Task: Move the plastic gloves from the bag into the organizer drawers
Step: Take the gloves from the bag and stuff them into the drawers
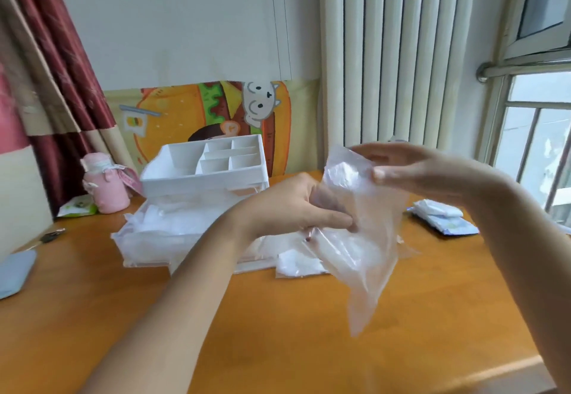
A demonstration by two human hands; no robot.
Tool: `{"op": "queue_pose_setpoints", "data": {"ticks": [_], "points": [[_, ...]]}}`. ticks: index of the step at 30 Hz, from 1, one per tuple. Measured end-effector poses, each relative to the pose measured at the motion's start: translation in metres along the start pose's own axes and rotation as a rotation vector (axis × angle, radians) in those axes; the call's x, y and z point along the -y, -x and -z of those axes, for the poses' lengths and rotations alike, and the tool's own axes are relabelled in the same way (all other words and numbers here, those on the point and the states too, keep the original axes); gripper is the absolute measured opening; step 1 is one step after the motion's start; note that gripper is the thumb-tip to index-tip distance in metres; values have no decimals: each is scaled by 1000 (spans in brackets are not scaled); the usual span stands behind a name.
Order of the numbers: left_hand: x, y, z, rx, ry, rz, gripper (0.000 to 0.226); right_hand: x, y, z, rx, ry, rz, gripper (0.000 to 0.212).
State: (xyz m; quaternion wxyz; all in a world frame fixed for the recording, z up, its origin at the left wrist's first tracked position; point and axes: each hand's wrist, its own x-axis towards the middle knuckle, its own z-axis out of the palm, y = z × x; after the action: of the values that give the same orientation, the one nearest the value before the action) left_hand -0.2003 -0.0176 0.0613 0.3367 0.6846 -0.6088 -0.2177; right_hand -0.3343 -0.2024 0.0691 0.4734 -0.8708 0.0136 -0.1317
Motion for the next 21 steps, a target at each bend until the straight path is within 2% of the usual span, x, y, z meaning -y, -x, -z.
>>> {"op": "queue_pose_setpoints", "data": {"ticks": [2, 5, 9, 12, 14, 16, 19, 21], "points": [[0, 12, 10, -16, -8, 21, 12, 26, -15, -20, 44, 197, -9, 33], [11, 33, 25, -66, -29, 72, 13, 55, -37, -45, 5, 407, 56, 30], [34, 63, 45, -181, 78, 139, 12, 80, -59, -64, -42, 329, 147, 16], [53, 82, 62, -333, 289, 161, 24, 91, -79, -74, -171, 154, 200, 12], [58, 93, 73, -423, 447, 159, 20, 95, -92, -79, -277, 99, 200, 13], [59, 100, 84, -529, 537, 158, 4, 94, -105, -84, -361, 80, 187, 14], [63, 103, 105, -767, 548, 197, 14, 84, -120, -95, -439, 125, 140, 18], [68, 102, 120, -802, 525, 221, 11, 73, -127, -102, -474, 206, 93, 22]]}}
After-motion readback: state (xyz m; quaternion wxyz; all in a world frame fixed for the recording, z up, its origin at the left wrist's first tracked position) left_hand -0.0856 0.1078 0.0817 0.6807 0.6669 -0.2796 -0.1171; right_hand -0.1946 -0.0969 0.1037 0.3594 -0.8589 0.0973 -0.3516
